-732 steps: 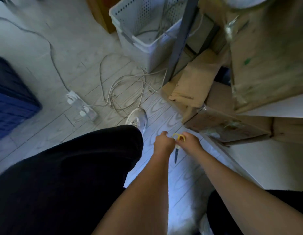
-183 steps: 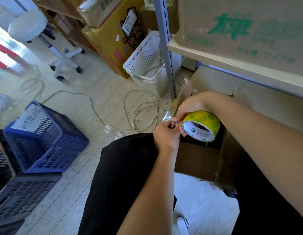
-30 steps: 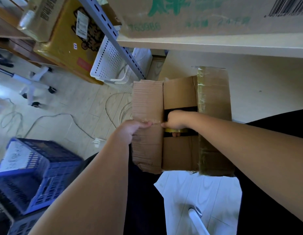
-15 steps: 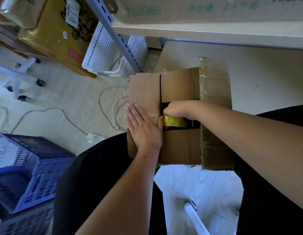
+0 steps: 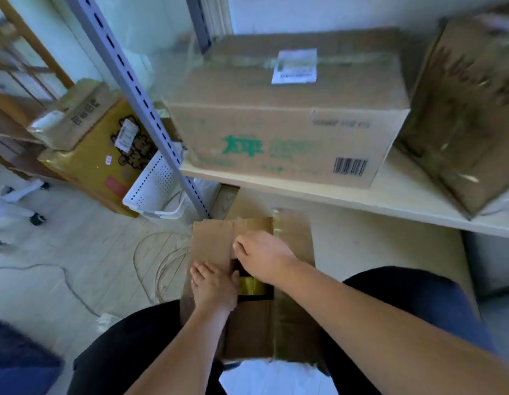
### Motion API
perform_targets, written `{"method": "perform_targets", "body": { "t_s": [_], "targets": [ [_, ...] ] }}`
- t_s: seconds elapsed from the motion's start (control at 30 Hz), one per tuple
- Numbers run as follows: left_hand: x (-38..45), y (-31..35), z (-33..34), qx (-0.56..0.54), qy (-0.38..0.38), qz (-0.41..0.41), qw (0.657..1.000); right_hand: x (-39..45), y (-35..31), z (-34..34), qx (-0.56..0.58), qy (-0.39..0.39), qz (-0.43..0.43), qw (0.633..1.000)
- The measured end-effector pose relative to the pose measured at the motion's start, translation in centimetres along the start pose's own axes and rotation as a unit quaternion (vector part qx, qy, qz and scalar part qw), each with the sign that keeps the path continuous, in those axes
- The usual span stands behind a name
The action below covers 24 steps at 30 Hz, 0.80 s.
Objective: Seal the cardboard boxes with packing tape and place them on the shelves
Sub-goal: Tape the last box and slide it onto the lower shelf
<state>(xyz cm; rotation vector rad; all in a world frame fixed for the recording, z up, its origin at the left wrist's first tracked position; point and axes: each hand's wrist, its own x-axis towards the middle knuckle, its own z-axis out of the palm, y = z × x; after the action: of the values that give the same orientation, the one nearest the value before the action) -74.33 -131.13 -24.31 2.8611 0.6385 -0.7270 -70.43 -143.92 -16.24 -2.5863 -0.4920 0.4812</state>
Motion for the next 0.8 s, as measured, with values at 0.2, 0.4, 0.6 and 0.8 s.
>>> {"method": "perform_targets", "body": {
  "t_s": [0.2, 0.4, 0.6, 0.8],
  "targets": [
    [-5.6, 5.5, -12.3, -0.181, 0.249, 0.221, 0.926, -8.6, 0.3, -10.4, -0.017, 0.283, -0.055, 0.957],
    [-16.4, 12.0, -25.5, -0.359, 0.427, 0.374, 0.741, -15.0, -0.4, -22.7, -0.056, 0.560, -0.110, 0.819],
    [-21.6, 15.8, -32.3, -0.373, 0.425, 0.475, 0.674, -18.0, 0.9, -36.8, -0.213, 0.612, 0.081, 0.757],
    [-20.3, 14.2, -29.8, -0.368, 0.380, 0.500, 0.686, -18.3, 3.1, -41.1, -0.124, 0.436, 0.224, 0.863]
  ]
}}
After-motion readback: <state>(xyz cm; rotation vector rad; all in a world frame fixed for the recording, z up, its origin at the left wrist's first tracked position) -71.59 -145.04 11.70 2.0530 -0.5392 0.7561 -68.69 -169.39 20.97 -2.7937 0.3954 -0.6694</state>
